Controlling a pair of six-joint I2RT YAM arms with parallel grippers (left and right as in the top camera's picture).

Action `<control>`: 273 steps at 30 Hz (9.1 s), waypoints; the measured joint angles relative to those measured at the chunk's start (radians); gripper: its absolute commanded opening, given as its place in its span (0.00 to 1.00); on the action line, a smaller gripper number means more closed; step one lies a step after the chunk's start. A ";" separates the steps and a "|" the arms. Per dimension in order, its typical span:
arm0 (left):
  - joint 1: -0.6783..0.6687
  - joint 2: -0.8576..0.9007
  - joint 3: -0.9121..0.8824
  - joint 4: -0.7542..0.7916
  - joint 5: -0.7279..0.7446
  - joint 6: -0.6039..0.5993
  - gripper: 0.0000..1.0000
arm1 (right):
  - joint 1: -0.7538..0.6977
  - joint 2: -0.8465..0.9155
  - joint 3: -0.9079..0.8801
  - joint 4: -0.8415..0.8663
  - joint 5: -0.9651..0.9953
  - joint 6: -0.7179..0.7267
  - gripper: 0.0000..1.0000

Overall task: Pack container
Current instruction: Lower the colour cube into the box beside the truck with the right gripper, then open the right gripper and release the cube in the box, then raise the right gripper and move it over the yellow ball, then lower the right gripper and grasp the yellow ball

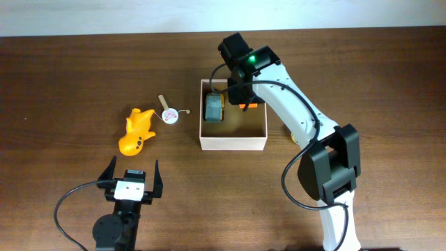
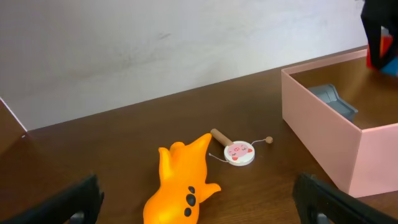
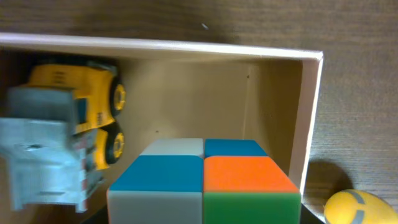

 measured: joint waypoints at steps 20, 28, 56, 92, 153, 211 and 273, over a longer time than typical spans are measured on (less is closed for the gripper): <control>0.000 0.000 0.000 0.000 0.000 0.000 0.99 | -0.048 0.000 -0.048 0.046 0.014 0.007 0.61; 0.000 0.000 0.000 0.000 0.000 0.000 0.99 | -0.048 0.000 -0.048 0.060 -0.047 -0.047 0.54; 0.000 0.000 0.000 0.000 0.000 0.000 0.99 | 0.025 0.002 -0.240 0.002 -0.185 -0.129 0.04; 0.000 0.000 0.000 0.000 0.000 0.000 0.99 | -0.038 0.002 -0.241 0.175 -0.040 -0.218 0.04; 0.000 0.000 0.000 0.000 0.000 0.000 0.99 | -0.013 0.040 -0.241 0.388 0.033 -0.446 0.04; 0.000 0.000 0.000 0.000 0.000 0.000 0.99 | -0.298 -0.290 -0.365 -0.115 -0.094 -0.165 0.78; 0.000 0.000 0.000 0.000 0.000 0.000 0.99 | -0.363 -0.243 -0.732 0.299 -0.161 -0.183 0.41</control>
